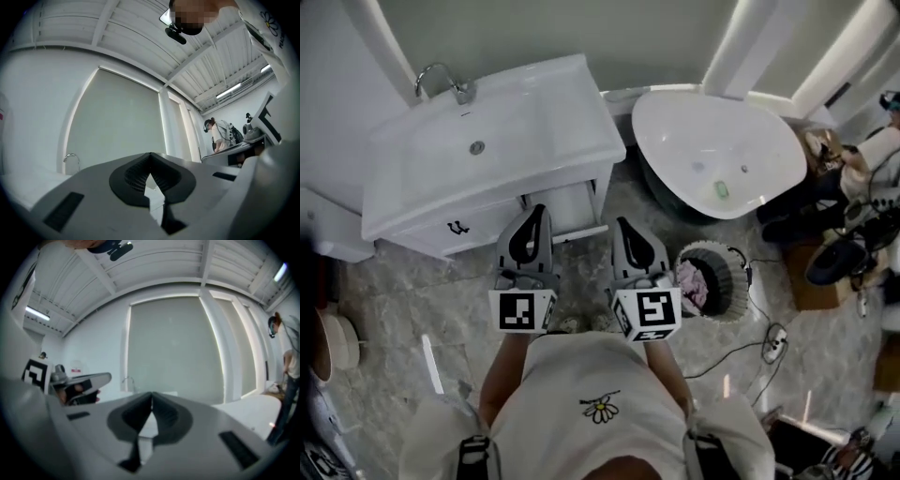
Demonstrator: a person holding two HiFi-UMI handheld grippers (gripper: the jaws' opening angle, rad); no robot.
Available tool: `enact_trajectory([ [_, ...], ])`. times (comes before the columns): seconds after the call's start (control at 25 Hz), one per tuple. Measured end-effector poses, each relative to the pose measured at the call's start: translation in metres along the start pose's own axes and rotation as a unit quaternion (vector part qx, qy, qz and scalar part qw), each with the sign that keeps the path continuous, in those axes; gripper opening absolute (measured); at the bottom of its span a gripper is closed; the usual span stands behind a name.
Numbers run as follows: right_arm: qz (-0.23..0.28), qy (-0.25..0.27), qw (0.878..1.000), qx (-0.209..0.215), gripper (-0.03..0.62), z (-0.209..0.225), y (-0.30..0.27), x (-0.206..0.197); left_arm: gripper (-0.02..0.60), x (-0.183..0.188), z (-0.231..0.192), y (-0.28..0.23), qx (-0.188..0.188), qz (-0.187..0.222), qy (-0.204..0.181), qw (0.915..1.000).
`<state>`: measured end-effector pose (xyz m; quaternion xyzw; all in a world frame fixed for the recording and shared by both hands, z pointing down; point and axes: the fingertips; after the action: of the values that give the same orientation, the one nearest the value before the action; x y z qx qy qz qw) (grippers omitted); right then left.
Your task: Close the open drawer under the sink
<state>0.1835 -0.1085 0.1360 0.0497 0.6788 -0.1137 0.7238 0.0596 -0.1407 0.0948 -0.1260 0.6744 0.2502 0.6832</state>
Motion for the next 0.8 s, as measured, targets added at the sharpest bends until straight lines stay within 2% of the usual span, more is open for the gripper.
enact_trajectory([
  [0.16,-0.002,0.012,0.998,0.059,0.029,-0.03,-0.021,0.001,0.021,0.005,-0.023,0.02,0.052,-0.002,-0.004,0.9987],
  [0.36,0.004,0.024,0.993,0.113,0.029,-0.062,-0.032,0.005,0.021,0.004,-0.039,0.045,0.102,-0.016,-0.007,0.9946],
  [0.6,0.008,0.038,0.992,0.117,0.029,-0.083,-0.028,-0.003,0.021,0.0,-0.055,0.077,0.146,-0.025,-0.006,0.9889],
  [0.8,0.009,0.066,0.993,0.097,0.029,-0.087,-0.021,-0.008,0.021,0.008,-0.064,0.089,0.155,-0.008,-0.013,0.9879],
])
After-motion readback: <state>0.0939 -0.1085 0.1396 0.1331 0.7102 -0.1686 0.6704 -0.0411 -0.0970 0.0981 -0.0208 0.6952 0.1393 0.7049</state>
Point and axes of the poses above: the fingertips, and each gripper's own axes: y backward along the fingers, z to its right, x out of its top
